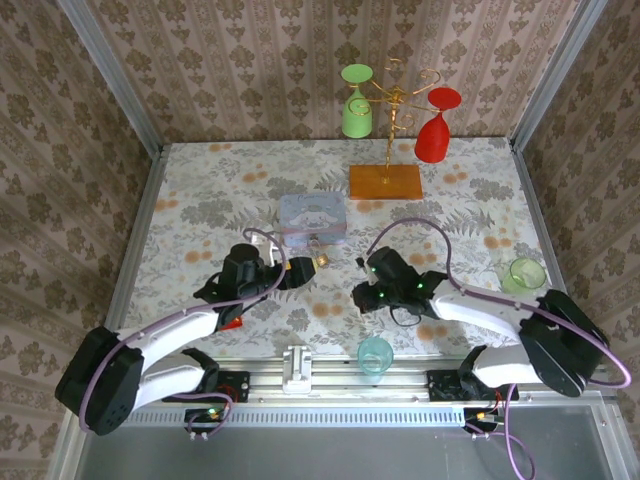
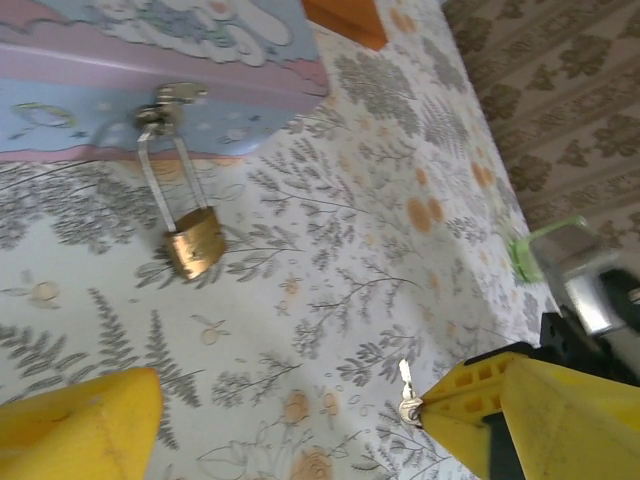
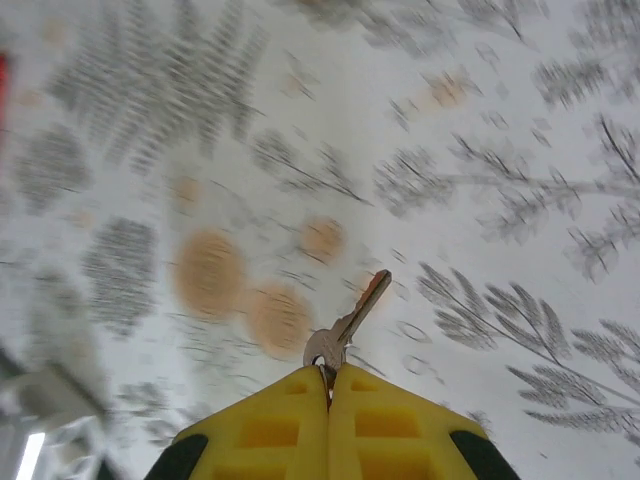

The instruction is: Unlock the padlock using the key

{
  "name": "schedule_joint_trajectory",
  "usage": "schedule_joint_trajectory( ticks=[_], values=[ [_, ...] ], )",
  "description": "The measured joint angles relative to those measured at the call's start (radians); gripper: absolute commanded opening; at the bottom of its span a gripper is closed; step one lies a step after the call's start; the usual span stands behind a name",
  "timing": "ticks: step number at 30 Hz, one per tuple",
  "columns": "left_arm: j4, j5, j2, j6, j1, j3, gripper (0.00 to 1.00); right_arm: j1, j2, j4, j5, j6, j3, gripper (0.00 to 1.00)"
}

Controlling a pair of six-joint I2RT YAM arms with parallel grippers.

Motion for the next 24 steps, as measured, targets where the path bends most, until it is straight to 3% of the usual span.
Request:
schedule_joint_trajectory(
  ticks=[12, 19, 24],
  values=[
    [0.301, 0.159, 0.243, -0.116, -0.068, 0.026, 0.67, -0.048, -0.159, 0.081, -0.292, -0.195, -0.020, 0.00],
    [0.568, 0.220, 0.330, -0.250, -0.075, 0.025, 0.57, -0.054, -0.180, 0.081, -0.348, -0.225, -0.021, 0.00],
    [0.595, 0.236, 0.356, -0.298, -0.075, 0.025, 0.59, -0.060, -0.188, 0.100, -0.348, -0.225, -0.032, 0.00]
  ],
)
